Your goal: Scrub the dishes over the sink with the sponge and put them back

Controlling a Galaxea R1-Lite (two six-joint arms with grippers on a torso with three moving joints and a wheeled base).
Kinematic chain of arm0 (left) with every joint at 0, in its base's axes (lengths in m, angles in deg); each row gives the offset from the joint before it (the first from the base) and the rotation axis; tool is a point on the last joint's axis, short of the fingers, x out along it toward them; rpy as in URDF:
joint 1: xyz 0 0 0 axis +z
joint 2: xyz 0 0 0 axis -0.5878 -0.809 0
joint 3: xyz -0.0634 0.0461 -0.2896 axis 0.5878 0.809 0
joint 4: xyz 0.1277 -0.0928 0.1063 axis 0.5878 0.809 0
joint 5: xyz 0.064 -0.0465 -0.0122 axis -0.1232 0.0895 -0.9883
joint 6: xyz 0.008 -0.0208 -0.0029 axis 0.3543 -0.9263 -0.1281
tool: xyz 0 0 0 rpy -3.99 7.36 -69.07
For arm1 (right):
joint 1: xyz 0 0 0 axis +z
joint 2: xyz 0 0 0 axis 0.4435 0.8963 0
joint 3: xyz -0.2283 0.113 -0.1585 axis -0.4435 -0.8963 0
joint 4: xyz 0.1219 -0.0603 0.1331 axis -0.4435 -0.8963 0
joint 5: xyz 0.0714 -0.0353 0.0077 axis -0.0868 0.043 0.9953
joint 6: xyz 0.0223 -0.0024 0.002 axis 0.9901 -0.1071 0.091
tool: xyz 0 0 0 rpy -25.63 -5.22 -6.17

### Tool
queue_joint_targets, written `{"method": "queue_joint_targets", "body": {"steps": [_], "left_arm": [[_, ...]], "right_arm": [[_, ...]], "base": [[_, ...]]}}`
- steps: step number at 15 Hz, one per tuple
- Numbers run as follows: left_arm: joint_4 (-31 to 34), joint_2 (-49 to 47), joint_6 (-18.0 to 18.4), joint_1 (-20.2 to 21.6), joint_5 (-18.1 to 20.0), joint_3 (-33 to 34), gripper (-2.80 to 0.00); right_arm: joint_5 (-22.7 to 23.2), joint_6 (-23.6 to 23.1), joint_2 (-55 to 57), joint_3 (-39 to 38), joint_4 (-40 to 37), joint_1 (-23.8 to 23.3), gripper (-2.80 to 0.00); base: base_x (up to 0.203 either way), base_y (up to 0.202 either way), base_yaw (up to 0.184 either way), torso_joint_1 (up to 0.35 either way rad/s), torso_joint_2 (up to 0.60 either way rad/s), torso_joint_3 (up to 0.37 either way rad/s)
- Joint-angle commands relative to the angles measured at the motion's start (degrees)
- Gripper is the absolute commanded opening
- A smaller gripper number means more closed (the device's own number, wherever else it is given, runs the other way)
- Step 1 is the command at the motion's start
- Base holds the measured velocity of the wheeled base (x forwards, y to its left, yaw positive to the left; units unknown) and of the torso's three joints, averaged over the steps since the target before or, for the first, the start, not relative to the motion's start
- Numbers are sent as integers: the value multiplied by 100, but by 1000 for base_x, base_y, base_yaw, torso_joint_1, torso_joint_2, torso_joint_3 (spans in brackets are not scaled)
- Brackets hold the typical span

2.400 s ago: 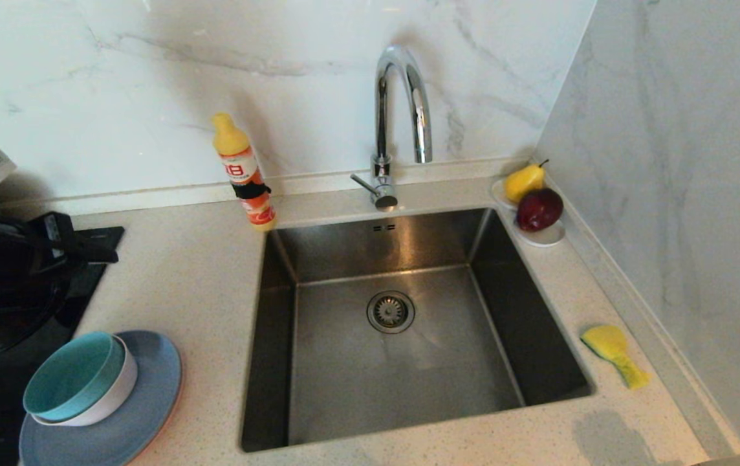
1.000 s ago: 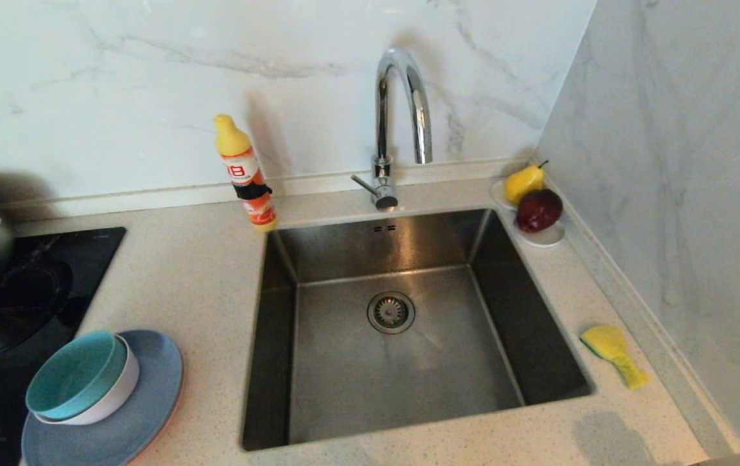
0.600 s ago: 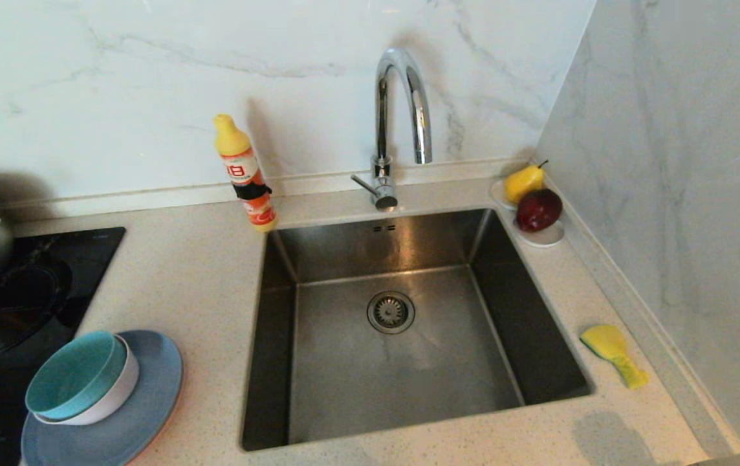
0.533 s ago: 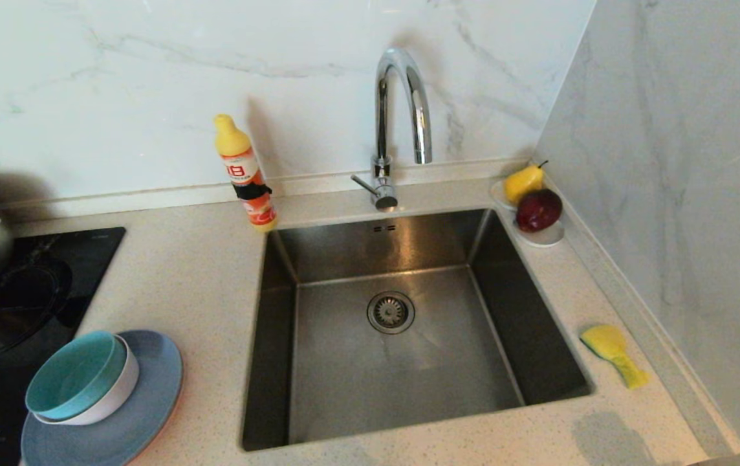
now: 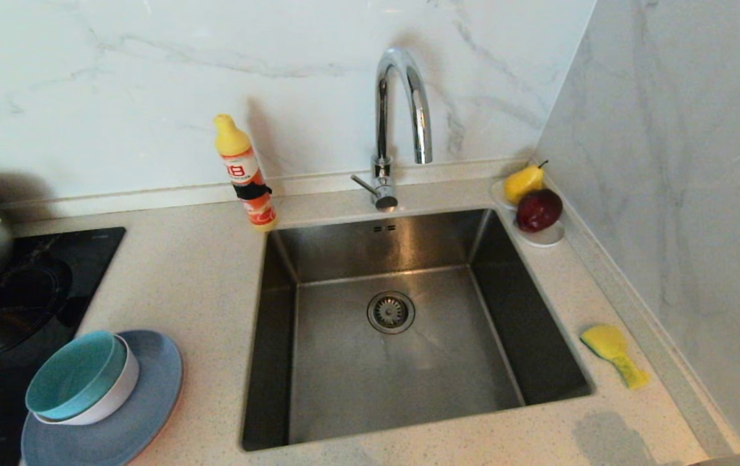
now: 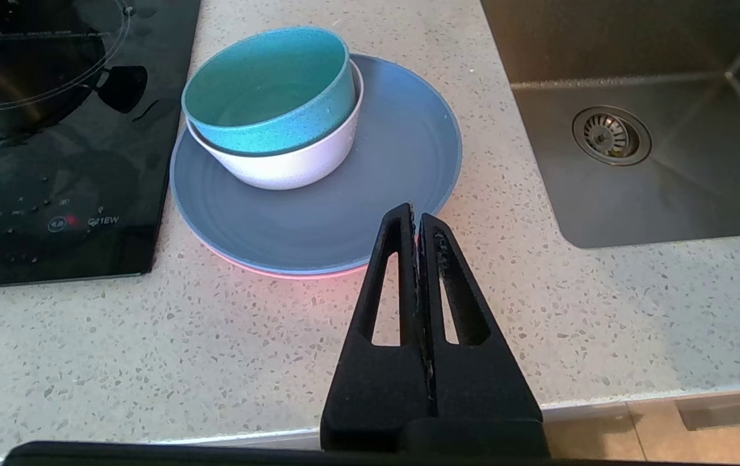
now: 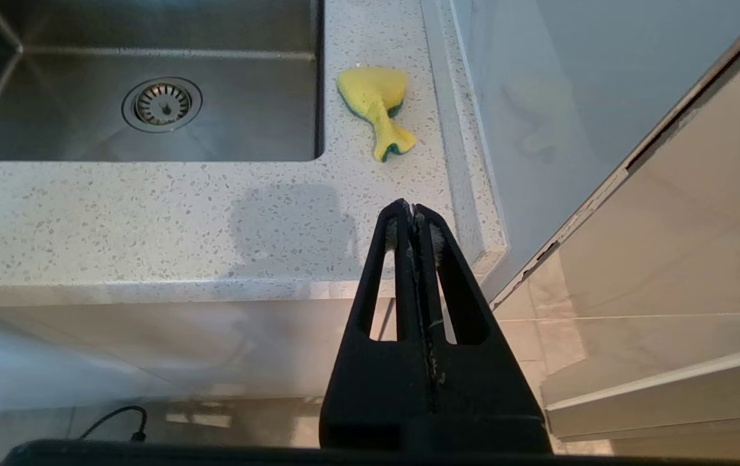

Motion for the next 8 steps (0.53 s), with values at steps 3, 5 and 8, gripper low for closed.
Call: {"method": "queue_joint_targets", "body": {"steps": [3,5,8], "left_arm": [[4,-21,0,2,0,5,-280],[4,-21,0,2,0,5,-280],[4,-21,0,7,0,5,-280]], "right_arm": [[-11,68,4,3,-6,0,-280],[-9,187,-5,0,15,0,-280],[-38,267,-5,0,15,0,-280]], "base": [[0,0,0,0,0,0],[0,0,0,0,0,0],[0,0,0,0,0,0]]}}
